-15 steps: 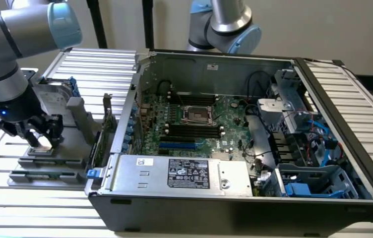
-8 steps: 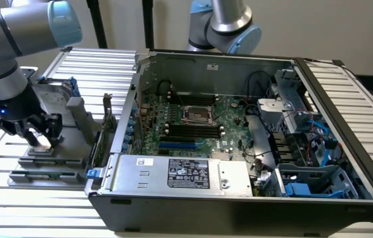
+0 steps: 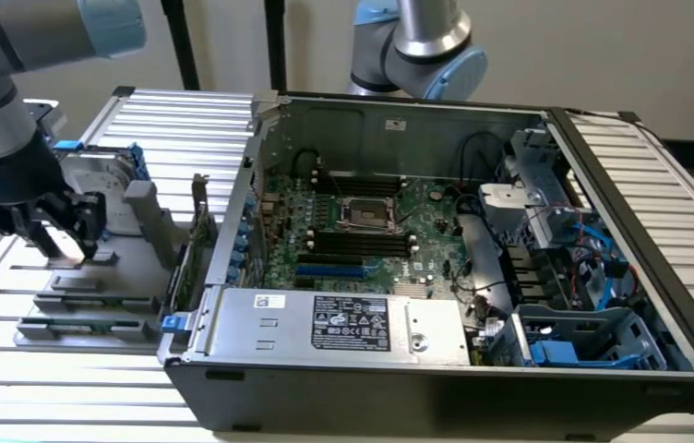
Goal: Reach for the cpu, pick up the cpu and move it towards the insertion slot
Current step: 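Pick up the cpu and move it towards the insertion slot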
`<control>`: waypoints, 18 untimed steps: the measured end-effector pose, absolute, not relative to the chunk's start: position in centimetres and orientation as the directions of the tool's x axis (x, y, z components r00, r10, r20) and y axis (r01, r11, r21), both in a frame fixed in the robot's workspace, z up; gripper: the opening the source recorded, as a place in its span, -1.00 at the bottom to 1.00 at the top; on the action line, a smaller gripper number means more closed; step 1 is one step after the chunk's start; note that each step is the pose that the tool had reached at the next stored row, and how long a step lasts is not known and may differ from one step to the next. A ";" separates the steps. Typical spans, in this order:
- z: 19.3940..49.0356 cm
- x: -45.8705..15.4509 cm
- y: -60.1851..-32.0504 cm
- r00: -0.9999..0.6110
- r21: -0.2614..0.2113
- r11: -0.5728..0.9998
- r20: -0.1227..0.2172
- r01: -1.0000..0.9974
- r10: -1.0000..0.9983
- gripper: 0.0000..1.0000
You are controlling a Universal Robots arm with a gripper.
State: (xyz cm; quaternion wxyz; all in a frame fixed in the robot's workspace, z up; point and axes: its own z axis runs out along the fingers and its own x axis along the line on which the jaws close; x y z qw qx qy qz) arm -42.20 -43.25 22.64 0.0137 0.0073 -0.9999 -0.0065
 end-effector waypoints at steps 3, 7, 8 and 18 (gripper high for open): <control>24.0 -41.9 -43.3 -1.000 0.013 1.000 0.027 -0.014 -0.015 0.09; 25.8 -41.2 -43.5 -1.000 0.013 1.000 0.028 -0.014 -0.015 0.09; 26.3 -41.0 -43.5 -1.000 0.013 1.000 0.028 -0.014 -0.015 0.09; 30.8 -38.6 -44.2 -1.000 0.013 1.000 0.028 -0.014 -0.015 0.09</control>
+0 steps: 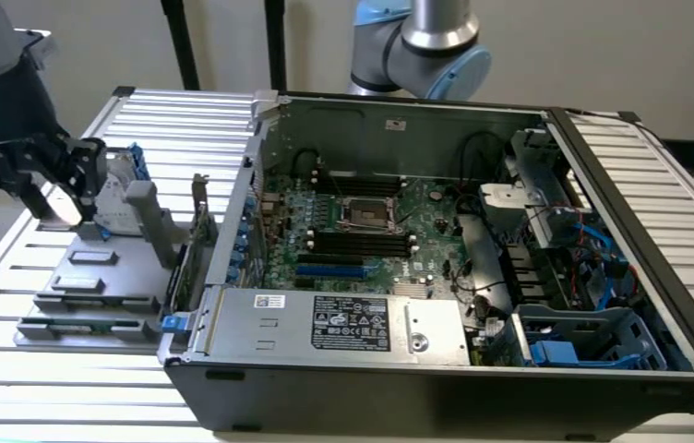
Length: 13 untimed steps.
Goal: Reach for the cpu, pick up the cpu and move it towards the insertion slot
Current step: 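Pick up the cpu and move it towards the insertion slot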
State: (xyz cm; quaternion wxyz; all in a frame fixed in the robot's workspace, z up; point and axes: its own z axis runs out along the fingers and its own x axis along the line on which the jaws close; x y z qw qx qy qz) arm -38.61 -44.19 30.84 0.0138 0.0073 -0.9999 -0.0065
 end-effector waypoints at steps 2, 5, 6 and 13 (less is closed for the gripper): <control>31.7 -37.8 -44.4 -1.000 0.013 1.000 0.028 -0.014 -0.015 0.09; 33.1 -36.5 -44.7 -0.999 0.013 1.000 0.028 -0.014 -0.015 0.09; 33.6 -36.0 -44.8 -0.999 0.013 1.000 0.029 -0.014 -0.015 0.09; 36.0 -32.8 -45.4 -0.999 0.018 1.000 0.029 -0.014 -0.015 0.09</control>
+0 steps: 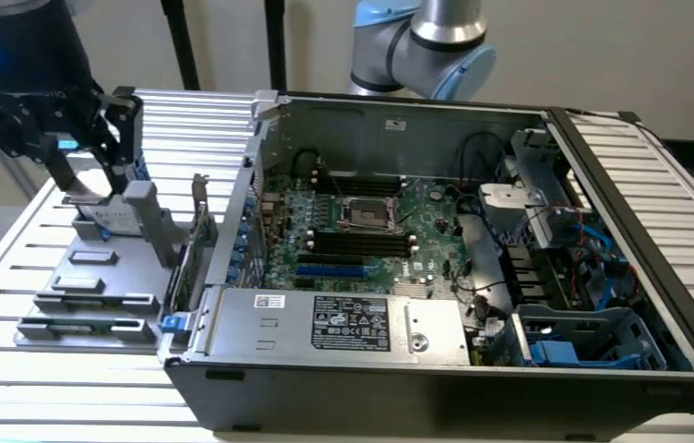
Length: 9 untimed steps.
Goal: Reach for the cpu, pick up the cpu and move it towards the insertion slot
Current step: 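Pick up the cpu and move it towards the insertion slot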
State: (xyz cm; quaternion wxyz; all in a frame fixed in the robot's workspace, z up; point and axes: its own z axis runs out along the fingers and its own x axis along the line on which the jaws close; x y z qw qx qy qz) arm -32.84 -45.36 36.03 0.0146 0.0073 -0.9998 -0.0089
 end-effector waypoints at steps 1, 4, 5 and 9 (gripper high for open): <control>36.2 -32.4 -45.4 -0.999 0.020 1.000 0.029 -0.014 -0.015 0.09; 36.4 -31.0 -45.5 -0.999 0.026 1.000 0.029 -0.014 -0.015 0.09; 36.5 -30.5 -45.6 -0.999 0.029 0.999 0.029 -0.014 -0.015 0.09; 37.0 -28.7 -45.7 -0.999 0.038 0.999 0.029 -0.014 -0.016 0.09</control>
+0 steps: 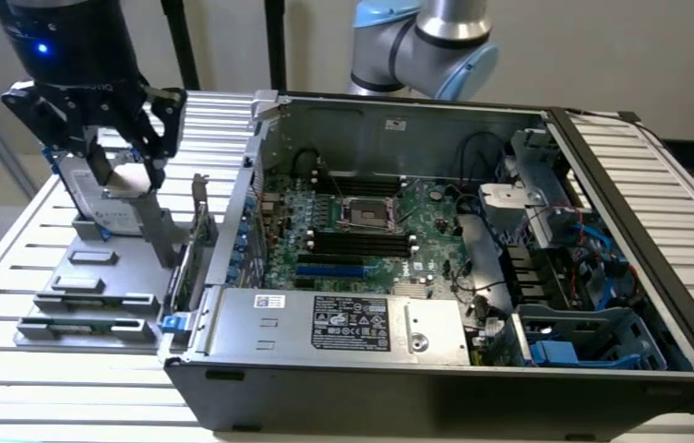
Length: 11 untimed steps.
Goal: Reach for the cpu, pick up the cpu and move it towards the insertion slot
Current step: 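Pick up the cpu and move it towards the insertion slot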
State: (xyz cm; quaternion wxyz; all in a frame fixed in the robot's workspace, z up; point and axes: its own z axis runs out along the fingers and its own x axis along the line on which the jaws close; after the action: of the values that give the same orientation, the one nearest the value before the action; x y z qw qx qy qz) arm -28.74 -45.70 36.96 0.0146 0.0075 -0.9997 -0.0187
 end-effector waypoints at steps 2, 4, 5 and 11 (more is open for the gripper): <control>37.2 -27.8 -45.8 -0.999 0.042 0.999 0.029 -0.014 -0.015 0.09; 37.3 -26.9 -45.8 -0.999 0.045 0.999 0.029 -0.014 -0.016 0.09; 37.4 -26.5 -45.8 -0.999 0.047 0.999 0.029 -0.014 -0.016 0.09; 37.8 -23.7 -45.9 -0.999 0.057 0.998 0.029 -0.014 -0.016 0.09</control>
State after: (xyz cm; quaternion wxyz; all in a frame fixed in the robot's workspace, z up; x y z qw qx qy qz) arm -23.73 -45.94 37.80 0.0145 0.0076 -0.9995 -0.0282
